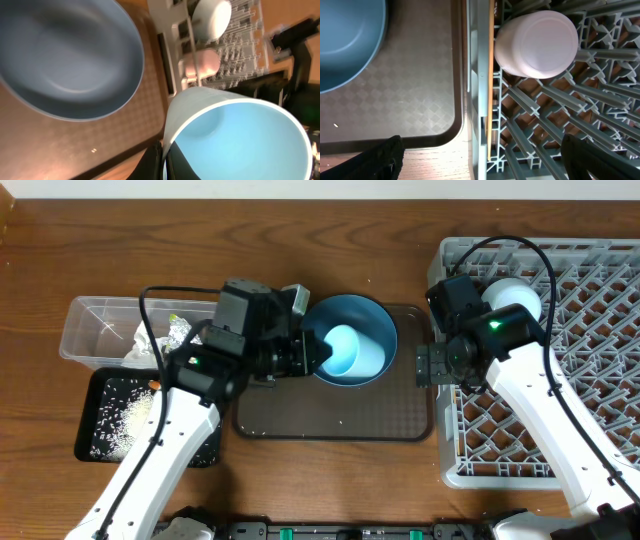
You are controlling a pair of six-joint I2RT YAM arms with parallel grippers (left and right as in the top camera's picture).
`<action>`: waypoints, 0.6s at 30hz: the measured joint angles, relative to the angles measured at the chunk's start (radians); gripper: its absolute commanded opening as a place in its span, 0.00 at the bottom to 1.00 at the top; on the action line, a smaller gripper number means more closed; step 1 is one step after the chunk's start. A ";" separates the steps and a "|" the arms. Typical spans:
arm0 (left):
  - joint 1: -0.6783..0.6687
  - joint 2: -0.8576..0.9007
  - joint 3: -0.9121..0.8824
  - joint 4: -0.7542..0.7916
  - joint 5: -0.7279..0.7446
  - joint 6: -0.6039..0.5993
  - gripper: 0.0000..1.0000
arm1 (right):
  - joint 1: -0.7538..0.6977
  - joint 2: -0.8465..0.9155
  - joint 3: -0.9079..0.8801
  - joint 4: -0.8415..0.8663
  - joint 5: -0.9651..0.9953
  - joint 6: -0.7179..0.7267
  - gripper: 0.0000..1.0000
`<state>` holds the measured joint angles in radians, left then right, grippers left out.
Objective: Sort waste into correct bins and load items into the dishwasher rack
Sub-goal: 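Grasp the light-blue cup with left gripper and lift it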
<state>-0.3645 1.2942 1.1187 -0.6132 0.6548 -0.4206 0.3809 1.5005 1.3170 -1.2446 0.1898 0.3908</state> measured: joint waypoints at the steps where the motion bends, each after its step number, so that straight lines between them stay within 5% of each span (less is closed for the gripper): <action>1: 0.009 0.000 0.000 -0.016 0.009 0.027 0.06 | 0.000 0.000 0.000 0.000 0.000 0.000 0.99; 18: 0.035 0.000 0.000 -0.069 0.055 0.365 0.07 | 0.000 0.000 0.000 0.000 0.000 0.000 0.99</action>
<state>-0.3290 1.2942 1.1187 -0.6819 0.7101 -0.0551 0.3809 1.5005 1.3170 -1.2446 0.1898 0.3908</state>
